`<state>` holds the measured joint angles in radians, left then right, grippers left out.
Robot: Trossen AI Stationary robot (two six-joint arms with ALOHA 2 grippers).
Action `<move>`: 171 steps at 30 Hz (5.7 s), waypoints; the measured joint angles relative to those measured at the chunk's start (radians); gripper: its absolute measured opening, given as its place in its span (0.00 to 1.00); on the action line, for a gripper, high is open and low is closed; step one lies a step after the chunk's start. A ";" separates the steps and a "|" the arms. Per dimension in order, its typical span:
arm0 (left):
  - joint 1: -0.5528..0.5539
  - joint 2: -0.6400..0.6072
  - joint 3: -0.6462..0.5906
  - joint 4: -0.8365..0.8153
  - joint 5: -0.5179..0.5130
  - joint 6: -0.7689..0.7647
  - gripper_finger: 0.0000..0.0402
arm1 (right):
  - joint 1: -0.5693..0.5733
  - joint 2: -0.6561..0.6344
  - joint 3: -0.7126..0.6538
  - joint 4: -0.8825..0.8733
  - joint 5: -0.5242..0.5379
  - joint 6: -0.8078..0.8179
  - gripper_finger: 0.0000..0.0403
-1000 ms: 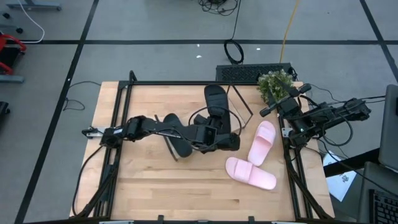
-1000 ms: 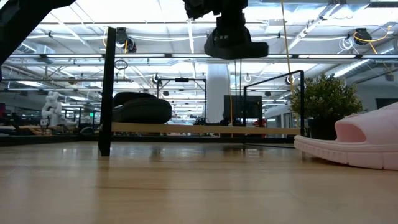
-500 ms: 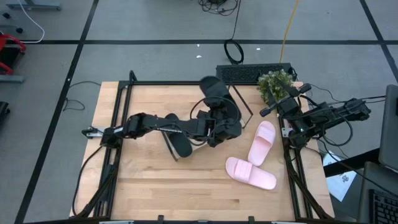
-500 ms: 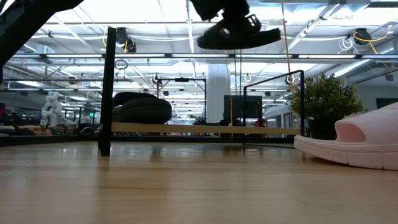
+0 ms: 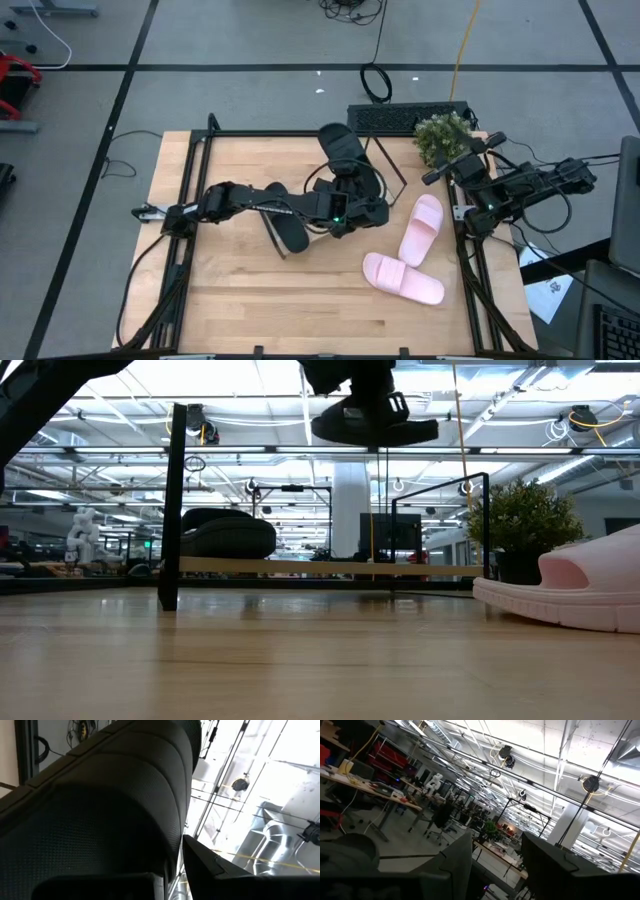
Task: Pick and place slides into the shelf
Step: Put the black slipper on the shelf
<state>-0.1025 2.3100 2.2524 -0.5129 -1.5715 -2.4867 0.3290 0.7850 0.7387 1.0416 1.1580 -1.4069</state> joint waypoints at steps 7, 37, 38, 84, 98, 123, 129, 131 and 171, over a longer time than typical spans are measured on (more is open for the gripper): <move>0.025 0.000 0.000 -0.038 0.000 -0.006 0.12 | 0.000 -0.036 0.000 0.000 0.001 0.000 0.40; 0.007 -0.001 0.000 -0.132 0.275 -0.106 0.12 | 0.000 -0.052 0.000 0.000 -0.005 0.000 0.40; 0.007 -0.002 0.000 -0.169 0.291 -0.110 0.12 | 0.000 -0.052 0.000 0.000 -0.005 0.000 0.40; 0.039 -0.159 0.000 -0.819 0.525 -0.192 0.12 | 0.000 -0.066 0.000 0.000 -0.002 -0.019 0.40; 0.042 -0.159 0.000 -0.818 0.592 -0.081 0.12 | 0.000 -0.066 0.000 -0.119 -0.002 0.020 0.40; 0.070 -0.159 0.000 -0.589 0.610 -0.055 0.12 | 0.151 0.018 0.000 -0.448 -0.007 -0.040 0.40; 0.070 -0.158 0.000 -0.589 0.610 -0.056 0.12 | 0.159 0.019 0.000 -0.447 0.017 -0.075 0.40; 0.070 -0.158 0.000 -0.588 0.611 -0.056 0.12 | 0.159 0.019 0.000 -0.445 0.044 -0.031 0.40; 0.075 -0.157 0.000 -0.348 0.698 0.208 0.12 | 0.149 -0.014 0.000 -1.156 -0.288 1.188 0.40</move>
<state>-0.0273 2.1529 2.2526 -0.8612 -0.8737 -2.2788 0.4783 0.7714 0.7391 -0.1143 0.8696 -0.2185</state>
